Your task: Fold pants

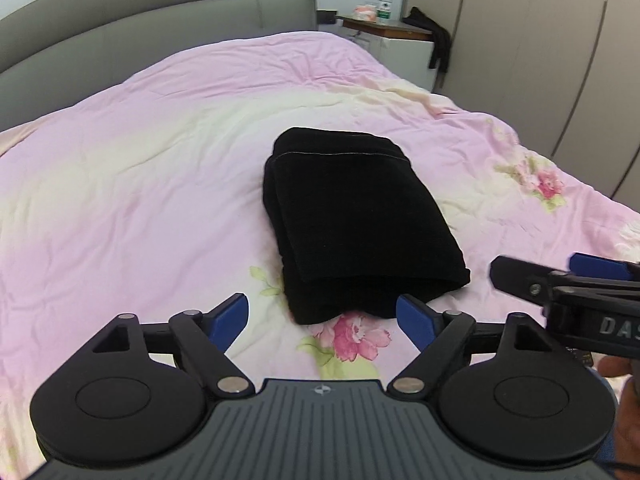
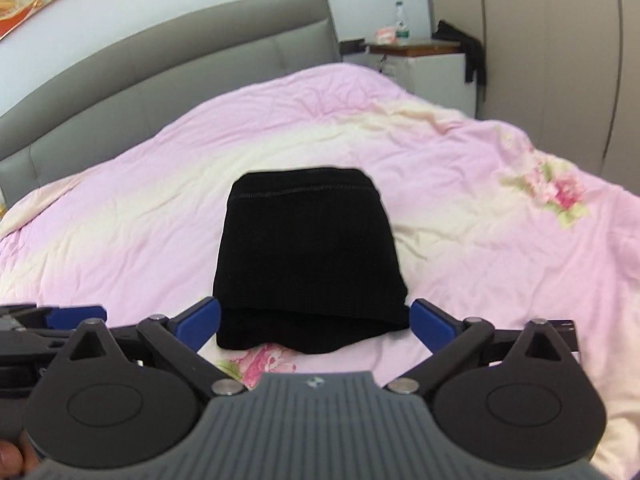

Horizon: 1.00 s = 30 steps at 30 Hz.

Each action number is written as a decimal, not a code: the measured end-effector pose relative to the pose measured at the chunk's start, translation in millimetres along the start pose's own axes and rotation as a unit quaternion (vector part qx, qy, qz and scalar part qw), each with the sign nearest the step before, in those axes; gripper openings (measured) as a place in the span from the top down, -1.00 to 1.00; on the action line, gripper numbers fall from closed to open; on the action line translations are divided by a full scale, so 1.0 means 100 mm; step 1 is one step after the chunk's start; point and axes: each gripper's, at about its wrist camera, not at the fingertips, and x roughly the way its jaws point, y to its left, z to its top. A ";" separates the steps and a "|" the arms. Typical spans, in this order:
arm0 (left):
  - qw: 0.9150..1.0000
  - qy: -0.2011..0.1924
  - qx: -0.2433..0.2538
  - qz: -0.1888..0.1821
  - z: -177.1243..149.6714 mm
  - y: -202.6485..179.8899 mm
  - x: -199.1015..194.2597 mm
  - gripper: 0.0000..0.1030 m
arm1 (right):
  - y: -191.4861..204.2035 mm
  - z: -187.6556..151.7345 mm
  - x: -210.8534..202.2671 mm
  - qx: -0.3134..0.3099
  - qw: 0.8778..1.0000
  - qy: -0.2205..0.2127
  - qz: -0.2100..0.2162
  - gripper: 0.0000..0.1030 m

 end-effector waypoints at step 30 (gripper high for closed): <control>0.999 -0.025 -0.021 0.030 0.04 -0.27 -0.41 -0.95 | 0.00 0.09 -0.61 0.022 0.999 -0.017 -0.043 -0.91</control>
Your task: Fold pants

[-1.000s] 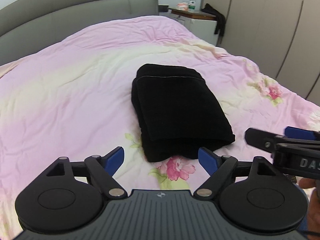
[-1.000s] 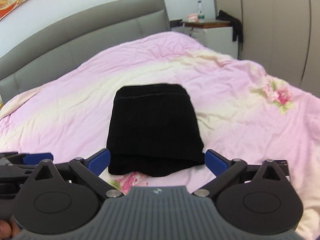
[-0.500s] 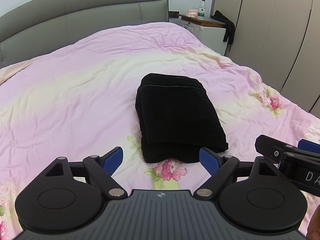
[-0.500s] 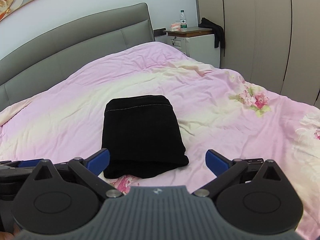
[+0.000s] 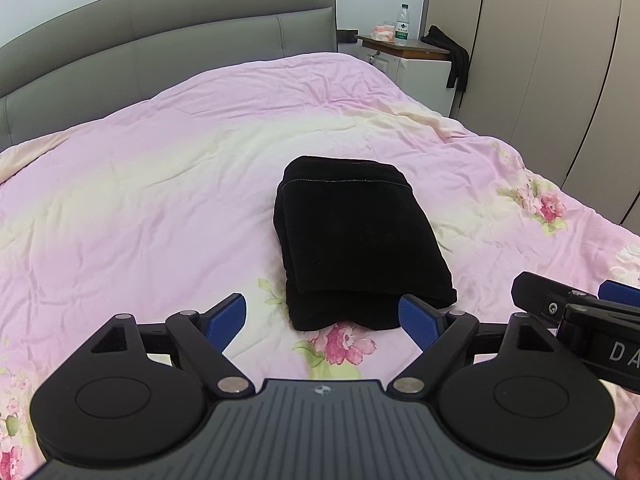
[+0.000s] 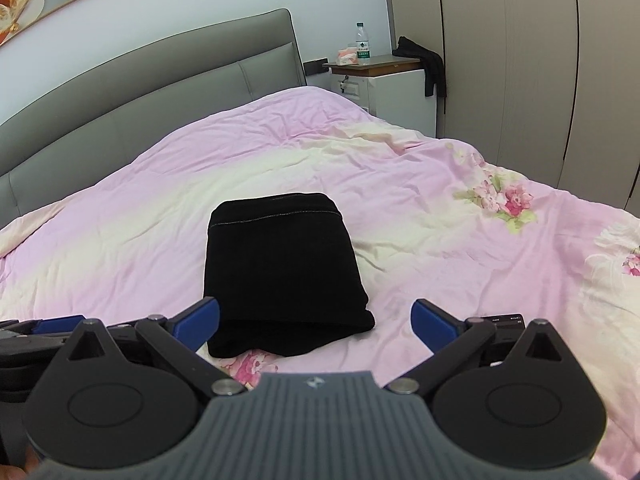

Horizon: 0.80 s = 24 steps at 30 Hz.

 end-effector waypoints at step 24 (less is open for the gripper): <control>1.000 0.000 -0.002 0.009 0.02 0.03 -0.03 -0.95 | 0.02 0.02 0.03 0.003 1.000 0.009 -0.003 -0.90</control>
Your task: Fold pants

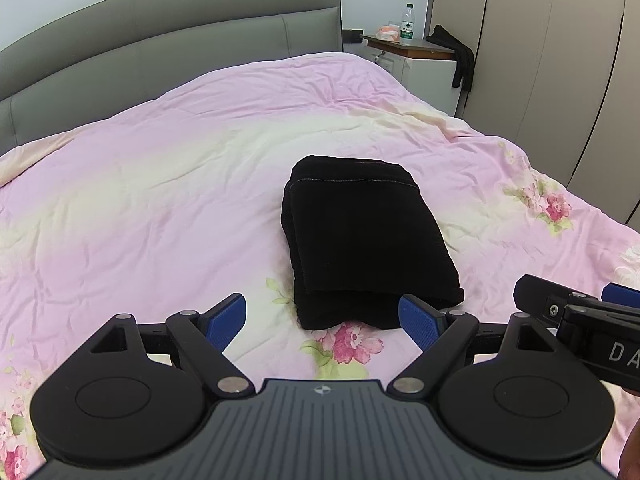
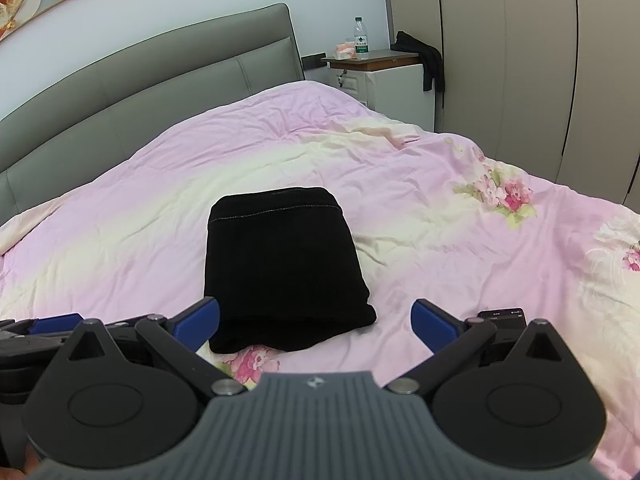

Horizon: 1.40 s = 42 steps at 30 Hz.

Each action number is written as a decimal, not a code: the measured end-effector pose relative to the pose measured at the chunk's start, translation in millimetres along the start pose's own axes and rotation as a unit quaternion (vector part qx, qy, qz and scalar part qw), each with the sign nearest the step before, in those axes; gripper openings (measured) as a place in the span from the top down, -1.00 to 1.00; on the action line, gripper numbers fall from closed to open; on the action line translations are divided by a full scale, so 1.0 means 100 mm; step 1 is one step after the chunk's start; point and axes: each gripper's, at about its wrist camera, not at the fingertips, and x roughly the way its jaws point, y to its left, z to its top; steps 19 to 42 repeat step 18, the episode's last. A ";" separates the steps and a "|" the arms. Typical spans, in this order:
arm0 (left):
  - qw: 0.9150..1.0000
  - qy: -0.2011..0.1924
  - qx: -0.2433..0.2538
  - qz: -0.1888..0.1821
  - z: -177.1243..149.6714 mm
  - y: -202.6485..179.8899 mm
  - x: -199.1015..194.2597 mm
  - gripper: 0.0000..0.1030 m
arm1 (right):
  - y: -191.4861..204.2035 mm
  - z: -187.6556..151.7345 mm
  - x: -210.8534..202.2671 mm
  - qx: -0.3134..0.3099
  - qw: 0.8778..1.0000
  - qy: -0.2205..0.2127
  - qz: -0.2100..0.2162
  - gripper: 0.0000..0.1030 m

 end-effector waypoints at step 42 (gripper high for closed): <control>1.000 -0.009 0.004 0.003 0.00 0.00 -0.02 -0.95 | -0.02 -0.02 0.00 0.000 1.000 0.003 0.000 -0.90</control>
